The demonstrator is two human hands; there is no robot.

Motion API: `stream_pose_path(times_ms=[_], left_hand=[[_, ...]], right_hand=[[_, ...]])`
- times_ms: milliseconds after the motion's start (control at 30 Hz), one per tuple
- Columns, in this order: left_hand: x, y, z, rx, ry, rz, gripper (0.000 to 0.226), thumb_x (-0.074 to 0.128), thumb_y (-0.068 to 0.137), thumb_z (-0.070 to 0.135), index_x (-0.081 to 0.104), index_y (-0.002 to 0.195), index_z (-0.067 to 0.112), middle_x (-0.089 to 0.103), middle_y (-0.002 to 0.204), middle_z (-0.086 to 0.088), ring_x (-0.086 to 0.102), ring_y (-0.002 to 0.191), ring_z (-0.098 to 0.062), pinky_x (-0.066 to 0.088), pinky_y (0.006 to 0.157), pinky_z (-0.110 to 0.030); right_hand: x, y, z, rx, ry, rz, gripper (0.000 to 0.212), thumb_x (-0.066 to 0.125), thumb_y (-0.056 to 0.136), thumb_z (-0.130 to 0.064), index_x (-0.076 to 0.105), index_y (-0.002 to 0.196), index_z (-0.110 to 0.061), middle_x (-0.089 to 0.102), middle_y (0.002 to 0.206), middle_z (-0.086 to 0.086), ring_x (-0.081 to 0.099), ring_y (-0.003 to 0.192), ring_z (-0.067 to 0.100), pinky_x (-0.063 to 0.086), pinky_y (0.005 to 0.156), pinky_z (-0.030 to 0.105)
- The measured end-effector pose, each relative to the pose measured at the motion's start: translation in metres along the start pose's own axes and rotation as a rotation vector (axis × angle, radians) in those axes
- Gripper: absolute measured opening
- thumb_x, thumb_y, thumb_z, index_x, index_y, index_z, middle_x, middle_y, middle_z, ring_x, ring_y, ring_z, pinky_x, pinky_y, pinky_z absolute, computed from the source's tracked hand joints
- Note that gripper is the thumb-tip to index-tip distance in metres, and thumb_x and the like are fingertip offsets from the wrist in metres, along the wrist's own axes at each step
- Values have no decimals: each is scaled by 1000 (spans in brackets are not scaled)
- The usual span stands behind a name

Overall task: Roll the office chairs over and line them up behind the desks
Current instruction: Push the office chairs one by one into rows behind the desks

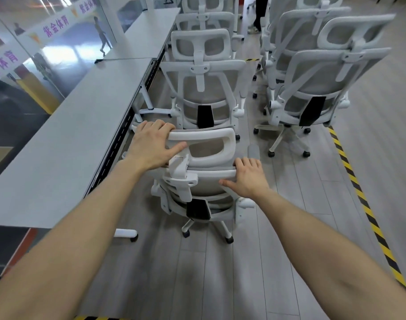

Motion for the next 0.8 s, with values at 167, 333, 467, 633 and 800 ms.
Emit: stream_pose_path(times_ms=[167,333,467,633,800], left_hand=[[-45,-19,68,104,84,-79,54,63,100,59,63,143,26,66,138,0,62,129,-29,50,108,-52],[-22,-52,177,310,129,-116,45,61,101,58,67,134,28,71,119,2,69,112,-28,54,93,-46],[44,-73,293,514,157,-304,41,60,101,54,67,130,26,71,118,0,70,113,-29,57,90,-44],[81,-136,499,897,157,-398,43,56,105,55,62,134,24,69,122,-2,68,115,-30,52,93,-42],[75,-236,706,1179,128,-309,40,59,105,52,62,131,23,67,123,-2,67,117,-30,51,95,-43]], right_hand=[[-26,-21,1,-74,-4,-120,53,68,94,-50,54,133,-16,60,135,8,54,130,33,40,117,50],[-58,-121,53,40,79,-32,37,60,98,-35,57,128,-14,64,125,10,62,113,35,55,89,46],[-52,-256,147,312,31,-64,35,57,101,-35,60,129,-14,64,122,9,63,112,34,51,86,43],[-57,-468,266,748,37,-122,34,54,103,-37,60,128,-15,66,122,8,63,115,34,54,89,44],[-86,-682,352,1060,-5,-94,36,54,104,-39,60,132,-17,65,129,7,63,122,34,51,93,43]])
Point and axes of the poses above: each hand's wrist, its own y-axis towards the middle knuckle, its own x-axis out of the palm, z = x × y, the point moved 5 cm from there along y, towards the middle knuckle
